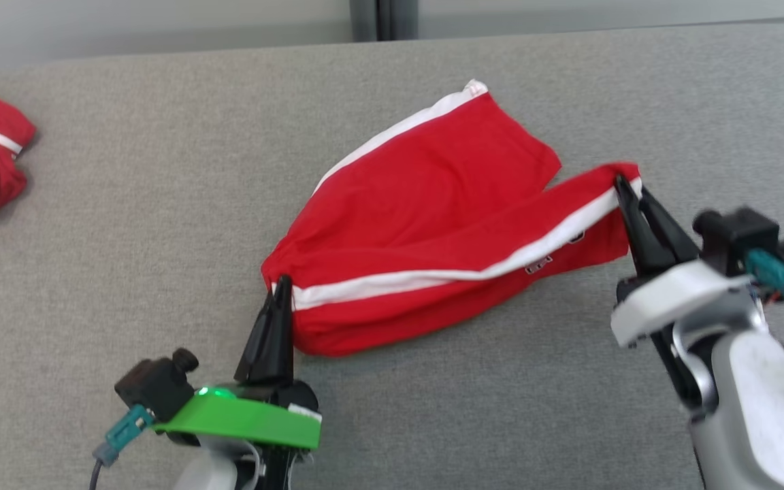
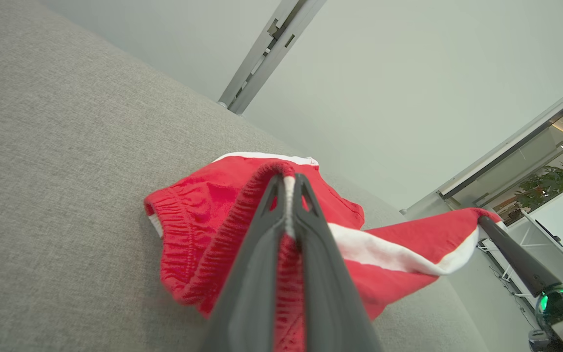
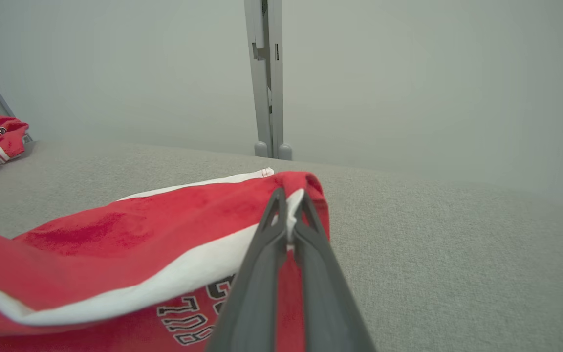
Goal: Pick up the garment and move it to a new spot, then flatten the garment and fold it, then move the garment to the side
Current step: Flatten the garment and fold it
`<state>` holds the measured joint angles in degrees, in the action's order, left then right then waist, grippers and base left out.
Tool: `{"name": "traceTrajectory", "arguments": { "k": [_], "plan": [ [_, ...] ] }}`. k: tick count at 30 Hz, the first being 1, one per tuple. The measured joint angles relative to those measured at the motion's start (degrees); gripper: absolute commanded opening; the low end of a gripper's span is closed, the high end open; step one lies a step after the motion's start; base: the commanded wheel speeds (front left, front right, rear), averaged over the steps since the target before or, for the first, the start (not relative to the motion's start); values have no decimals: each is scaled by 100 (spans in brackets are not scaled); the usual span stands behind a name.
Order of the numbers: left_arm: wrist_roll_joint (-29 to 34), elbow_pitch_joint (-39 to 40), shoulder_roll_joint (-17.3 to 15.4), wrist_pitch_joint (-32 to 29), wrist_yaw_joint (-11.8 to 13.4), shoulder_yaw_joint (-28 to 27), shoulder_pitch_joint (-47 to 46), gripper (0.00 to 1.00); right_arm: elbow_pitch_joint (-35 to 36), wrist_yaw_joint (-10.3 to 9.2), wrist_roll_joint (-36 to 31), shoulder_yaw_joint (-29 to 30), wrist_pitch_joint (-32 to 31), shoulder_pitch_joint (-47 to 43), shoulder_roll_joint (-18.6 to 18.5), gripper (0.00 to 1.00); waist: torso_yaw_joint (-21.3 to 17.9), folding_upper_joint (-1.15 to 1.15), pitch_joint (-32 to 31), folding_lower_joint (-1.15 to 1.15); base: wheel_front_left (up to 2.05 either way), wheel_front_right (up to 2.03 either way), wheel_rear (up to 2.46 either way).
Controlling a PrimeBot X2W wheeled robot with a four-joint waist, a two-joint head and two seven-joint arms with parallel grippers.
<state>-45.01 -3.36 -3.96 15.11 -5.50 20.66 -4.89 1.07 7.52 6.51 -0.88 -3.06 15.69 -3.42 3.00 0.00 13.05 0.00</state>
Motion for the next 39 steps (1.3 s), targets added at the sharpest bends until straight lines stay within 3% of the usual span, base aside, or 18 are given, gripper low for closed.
{"name": "traceTrajectory", "arguments": {
  "k": [8, 23, 24, 25, 26, 27, 28, 29, 39],
  "plan": [
    [-849, -555, 108, 2, 171, -179, -896, 0, -1557, 1, -211, -386, -198, 1880, -489, 0, 305, 0, 462, 0, 0, 0, 0],
    [-1415, -891, 115, 3, 501, 189, -1844, 0, -3919, 1, -454, -820, 64, 3938, -609, 0, 891, 0, 1262, 0, 0, 0, 0],
    [-1421, -913, 115, 3, 514, 211, -1874, 0, -4060, 1, -499, -781, 119, 4030, -593, 1, 921, 0, 1294, 0, 0, 0, 0],
    [-1424, -935, 116, 3, 534, 227, -1900, 0, -4194, 1, -546, -746, 180, 4119, -583, 15, 949, 0, 1321, 0, 0, 0, 0],
    [-1440, -954, 116, 3, 554, 242, -1921, 12, -4321, 1, -591, -716, 244, 4195, -569, 35, 972, 0, 1342, 0, 0, 0, 0],
    [-1445, -973, 116, 3, 567, 259, -1933, 33, -4428, 1, -627, -697, 309, 4251, -548, 100, 987, 0, 1357, 0, 0, 0, 0],
    [-1432, -998, 116, 2, 598, 281, -1944, 63, -4540, 1, -672, -667, 399, 4307, -513, 100, 1000, 0, 1370, 0, 0, 0, 0],
    [-1408, -1011, 116, 3, 601, 302, -1956, 100, -4664, 1, -714, -637, 466, 4362, -479, 100, 1007, 0, 1375, 0, 0, 0, 0],
    [-324, -1198, 116, 3, 697, 389, -1819, 100, -5540, 0, -869, -456, 1073, 4533, -417, 100, 937, 0, 1146, 0, 0, 0, 0]
  ]
}}
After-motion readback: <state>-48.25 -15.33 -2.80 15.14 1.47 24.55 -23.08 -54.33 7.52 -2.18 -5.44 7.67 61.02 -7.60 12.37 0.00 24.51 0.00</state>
